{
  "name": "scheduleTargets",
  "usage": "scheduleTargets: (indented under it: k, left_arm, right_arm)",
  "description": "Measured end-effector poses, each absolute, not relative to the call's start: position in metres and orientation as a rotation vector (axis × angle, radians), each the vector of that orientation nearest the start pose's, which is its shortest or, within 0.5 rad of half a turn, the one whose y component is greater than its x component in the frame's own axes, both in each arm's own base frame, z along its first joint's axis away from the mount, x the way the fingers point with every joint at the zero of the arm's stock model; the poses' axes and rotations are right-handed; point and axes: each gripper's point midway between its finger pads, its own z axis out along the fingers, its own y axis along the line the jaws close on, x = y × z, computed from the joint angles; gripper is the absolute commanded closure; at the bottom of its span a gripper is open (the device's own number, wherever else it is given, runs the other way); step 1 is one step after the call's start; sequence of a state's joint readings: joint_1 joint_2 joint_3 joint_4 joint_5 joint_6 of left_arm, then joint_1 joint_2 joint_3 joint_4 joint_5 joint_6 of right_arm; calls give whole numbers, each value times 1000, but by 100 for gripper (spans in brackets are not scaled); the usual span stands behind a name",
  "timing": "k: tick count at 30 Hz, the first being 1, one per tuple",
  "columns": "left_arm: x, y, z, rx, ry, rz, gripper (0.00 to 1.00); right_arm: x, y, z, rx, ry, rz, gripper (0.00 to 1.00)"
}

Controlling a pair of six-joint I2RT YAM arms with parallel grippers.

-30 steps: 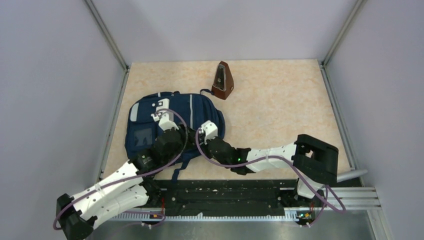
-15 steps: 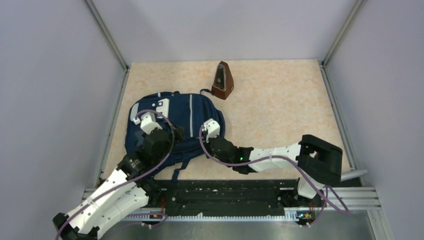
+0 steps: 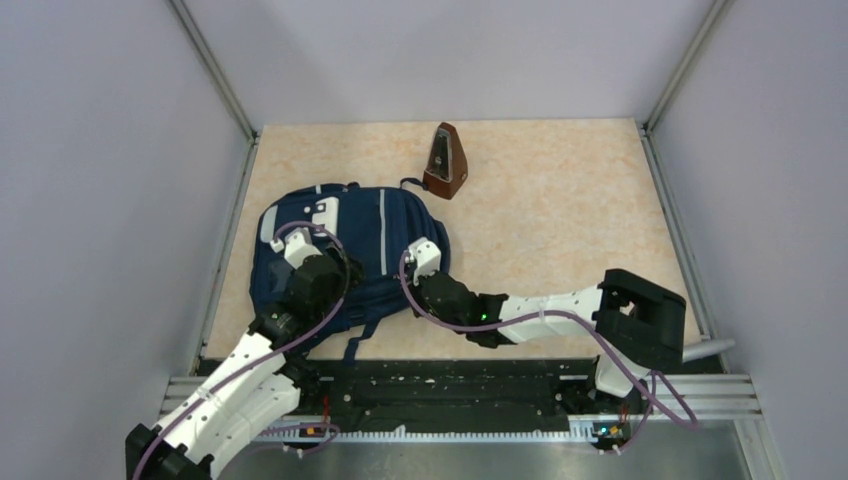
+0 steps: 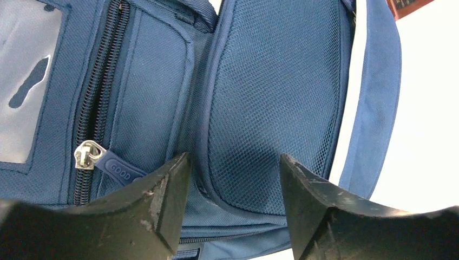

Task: Pack the student bag
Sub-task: Zip the student bag at the center of the board.

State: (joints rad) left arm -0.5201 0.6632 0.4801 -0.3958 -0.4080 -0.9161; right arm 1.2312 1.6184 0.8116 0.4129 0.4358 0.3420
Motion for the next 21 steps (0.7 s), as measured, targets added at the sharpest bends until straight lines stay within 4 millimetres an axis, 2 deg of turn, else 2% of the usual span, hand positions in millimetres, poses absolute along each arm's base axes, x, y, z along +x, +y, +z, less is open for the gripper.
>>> scheduleTargets:
  k: [8, 16, 21]
  left_arm:
    - [246, -88, 117, -684, 2020, -400, 70]
    - [251, -88, 121, -702, 1994, -423, 100]
    - [252, -86, 121, -710, 1993, -433, 100]
  right_arm:
    - [209, 399, 107, -593, 1917, 579, 100]
    - [225, 383, 105, -541, 1954, 531, 100]
    - [243, 371, 114, -482, 1955, 526, 100]
